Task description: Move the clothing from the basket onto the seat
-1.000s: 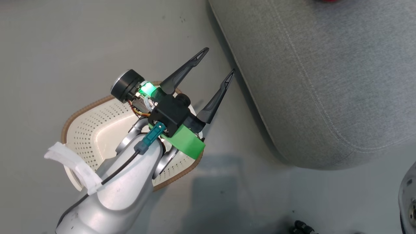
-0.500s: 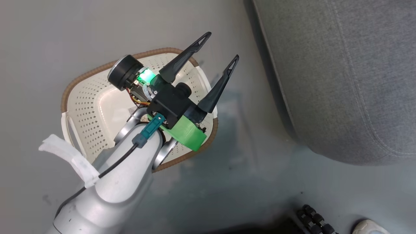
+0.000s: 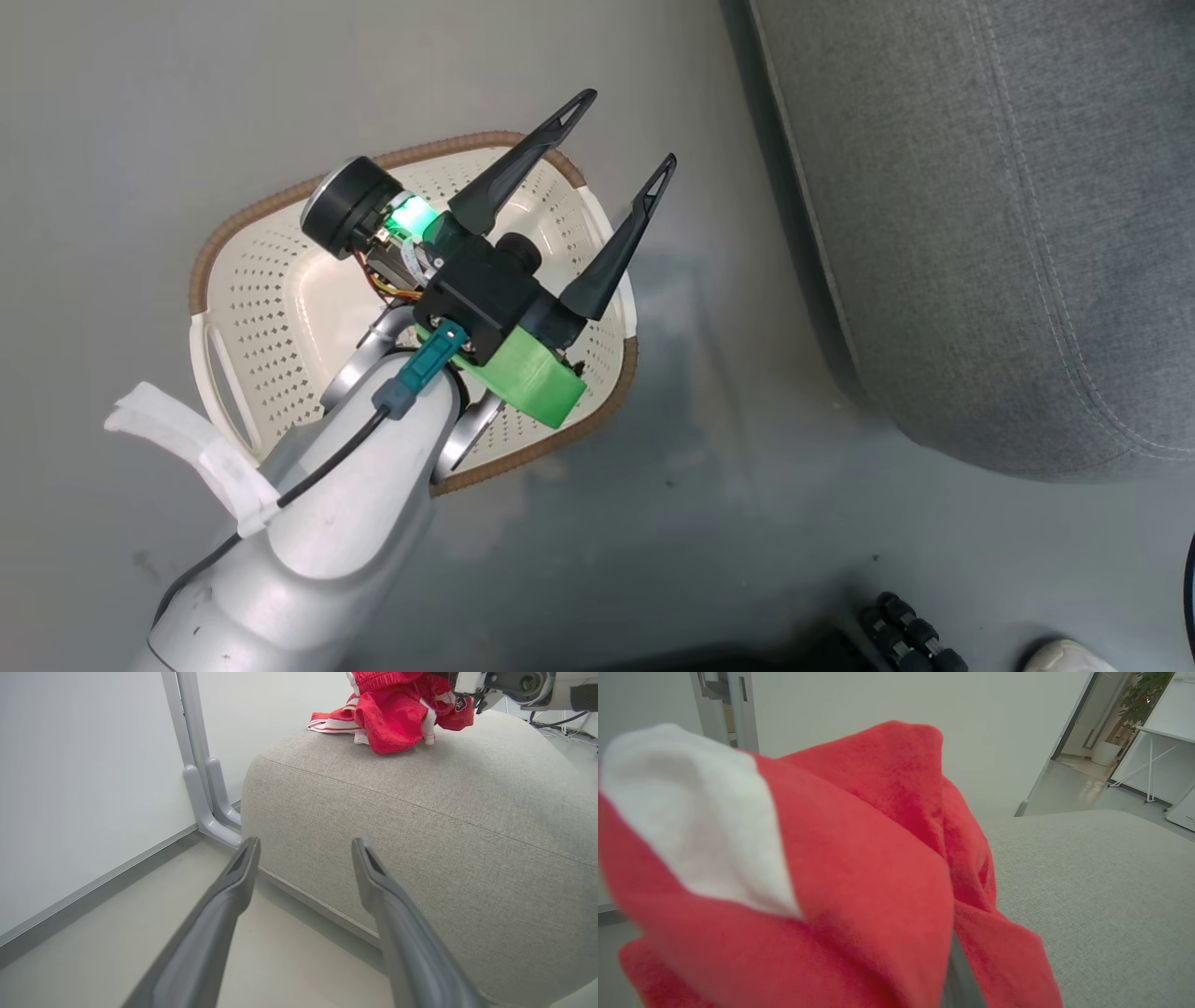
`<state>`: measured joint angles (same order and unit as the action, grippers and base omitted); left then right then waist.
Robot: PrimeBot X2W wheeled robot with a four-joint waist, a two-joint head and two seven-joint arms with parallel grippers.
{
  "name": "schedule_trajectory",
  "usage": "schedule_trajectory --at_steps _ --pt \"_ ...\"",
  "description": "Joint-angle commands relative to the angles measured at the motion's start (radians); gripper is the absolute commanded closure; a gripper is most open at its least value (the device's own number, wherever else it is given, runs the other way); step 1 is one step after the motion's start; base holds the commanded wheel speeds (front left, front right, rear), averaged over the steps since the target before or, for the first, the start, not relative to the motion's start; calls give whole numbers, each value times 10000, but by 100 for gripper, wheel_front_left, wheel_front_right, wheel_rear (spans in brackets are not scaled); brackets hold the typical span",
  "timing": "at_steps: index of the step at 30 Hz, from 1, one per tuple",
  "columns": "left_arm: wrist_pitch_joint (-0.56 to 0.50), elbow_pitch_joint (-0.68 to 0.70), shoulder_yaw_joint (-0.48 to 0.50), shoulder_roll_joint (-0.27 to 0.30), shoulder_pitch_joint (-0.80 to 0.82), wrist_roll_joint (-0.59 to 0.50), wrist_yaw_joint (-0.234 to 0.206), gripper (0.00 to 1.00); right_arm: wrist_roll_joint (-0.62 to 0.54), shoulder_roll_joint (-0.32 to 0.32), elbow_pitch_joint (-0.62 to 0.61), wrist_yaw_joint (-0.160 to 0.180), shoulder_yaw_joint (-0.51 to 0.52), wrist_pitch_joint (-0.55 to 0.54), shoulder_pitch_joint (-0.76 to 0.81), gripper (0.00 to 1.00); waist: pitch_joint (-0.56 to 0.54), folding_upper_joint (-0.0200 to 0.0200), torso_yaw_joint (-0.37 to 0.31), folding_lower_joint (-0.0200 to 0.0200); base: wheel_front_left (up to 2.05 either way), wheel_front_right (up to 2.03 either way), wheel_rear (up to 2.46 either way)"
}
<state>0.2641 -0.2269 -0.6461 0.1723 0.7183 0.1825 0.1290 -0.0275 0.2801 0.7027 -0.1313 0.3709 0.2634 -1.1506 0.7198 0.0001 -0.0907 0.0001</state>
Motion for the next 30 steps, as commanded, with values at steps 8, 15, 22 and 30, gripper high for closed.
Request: schedule_trajectory --at_steps 8,15,22,30 --pt "5 -127 367 -112 -554 115 21 0 140 -299 -628 11 -135 18 1593 0 -1329 -1 18 -1 0 0 0" --pt "5 -226 776 -260 -1370 208 -56 0 430 -462 -1177 11 -628 18 3417 0 -2556 -1 35 -1 0 0 0" --pt "4 -221 1602 -345 -2282 357 -243 0 861 -669 -1946 11 -1210 18 5034 0 -3554 -1 213 -1 0 0 0" --pt "4 -69 3163 -361 -3444 538 -574 0 1373 -1017 -3065 11 -2230 18 6321 0 -4582 -1 691 -1 0 0 0"
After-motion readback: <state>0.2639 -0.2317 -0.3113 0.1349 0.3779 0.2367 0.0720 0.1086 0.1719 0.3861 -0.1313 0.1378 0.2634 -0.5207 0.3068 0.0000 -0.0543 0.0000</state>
